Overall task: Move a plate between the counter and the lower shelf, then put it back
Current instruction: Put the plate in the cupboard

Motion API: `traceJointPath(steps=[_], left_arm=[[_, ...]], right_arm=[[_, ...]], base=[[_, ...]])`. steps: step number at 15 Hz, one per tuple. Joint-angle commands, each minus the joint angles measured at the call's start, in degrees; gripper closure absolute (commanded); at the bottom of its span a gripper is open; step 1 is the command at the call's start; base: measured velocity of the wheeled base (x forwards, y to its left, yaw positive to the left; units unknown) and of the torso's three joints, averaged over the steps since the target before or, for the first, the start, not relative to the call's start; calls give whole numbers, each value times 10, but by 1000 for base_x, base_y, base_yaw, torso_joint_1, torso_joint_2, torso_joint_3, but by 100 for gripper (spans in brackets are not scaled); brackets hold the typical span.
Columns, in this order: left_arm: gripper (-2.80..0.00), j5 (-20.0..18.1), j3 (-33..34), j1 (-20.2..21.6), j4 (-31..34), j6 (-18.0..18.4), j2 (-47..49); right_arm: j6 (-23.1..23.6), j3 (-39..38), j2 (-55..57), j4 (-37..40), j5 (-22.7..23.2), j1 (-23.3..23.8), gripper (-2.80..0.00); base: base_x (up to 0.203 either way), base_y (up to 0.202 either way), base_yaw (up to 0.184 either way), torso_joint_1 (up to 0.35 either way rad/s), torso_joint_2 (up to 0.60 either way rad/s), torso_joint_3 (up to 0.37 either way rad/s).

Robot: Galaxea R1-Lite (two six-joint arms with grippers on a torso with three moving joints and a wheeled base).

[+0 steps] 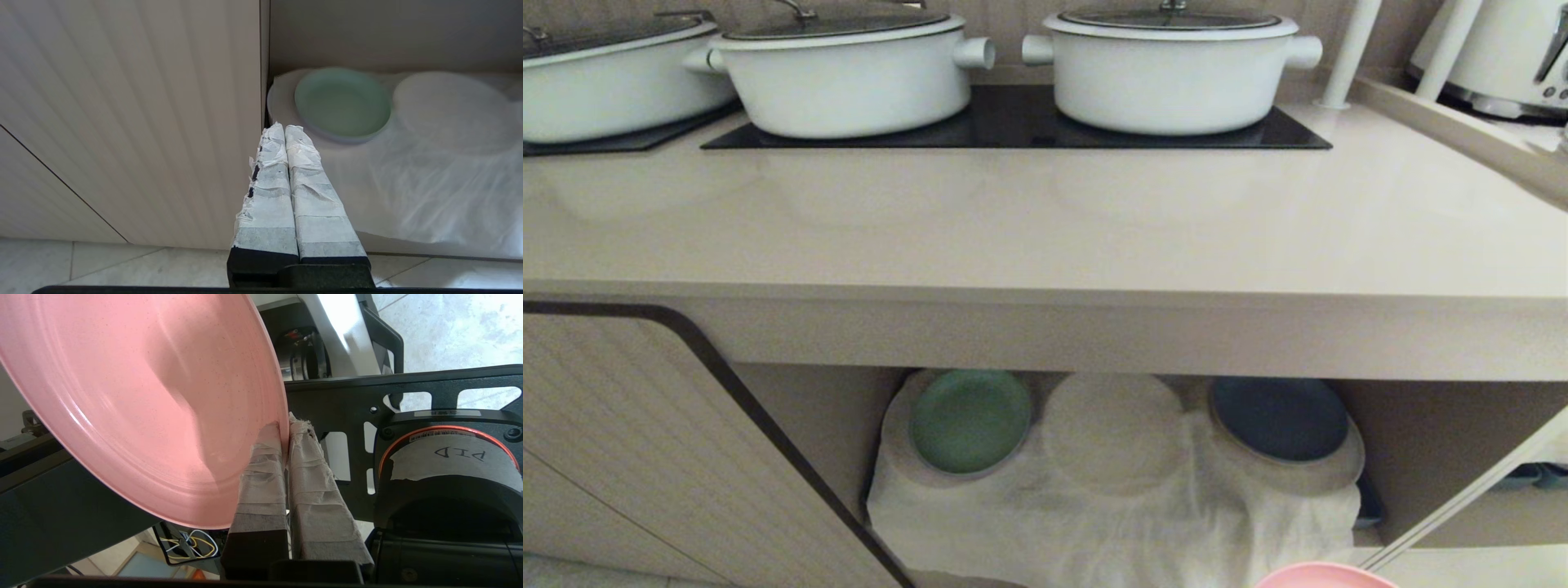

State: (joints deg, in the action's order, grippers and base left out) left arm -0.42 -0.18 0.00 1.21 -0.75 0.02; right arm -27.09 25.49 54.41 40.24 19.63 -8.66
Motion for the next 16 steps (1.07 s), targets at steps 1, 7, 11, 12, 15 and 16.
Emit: traceJointPath(steps=[1, 7, 11, 12, 15, 16], left_arm=[[0, 0, 0, 0, 0, 0, 0], [0, 0, 0, 0, 0, 0, 0], [0, 0, 0, 0, 0, 0, 0], [0, 0, 0, 0, 0, 0, 0], [0, 0, 0, 0, 0, 0, 0], [0, 0, 0, 0, 0, 0, 0]], right_arm=[[-2, 0, 1, 3, 1, 0, 0], [-2, 1, 0, 3, 2, 0, 0], [-2, 1, -2, 5, 2, 0, 0], [-2, 1, -2, 5, 1, 0, 0], [-5, 0, -2, 4, 1, 0, 0], [-5, 0, -1, 4, 1, 0, 0]], base=[[0, 0, 0, -189, 487, 282], [0, 0, 0, -175, 465, 287], [0, 0, 0, -136, 457, 312], [0, 0, 0, -115, 430, 289], [0, 0, 0, -40, 149, 117], [0, 0, 0, -5, 39, 37]])
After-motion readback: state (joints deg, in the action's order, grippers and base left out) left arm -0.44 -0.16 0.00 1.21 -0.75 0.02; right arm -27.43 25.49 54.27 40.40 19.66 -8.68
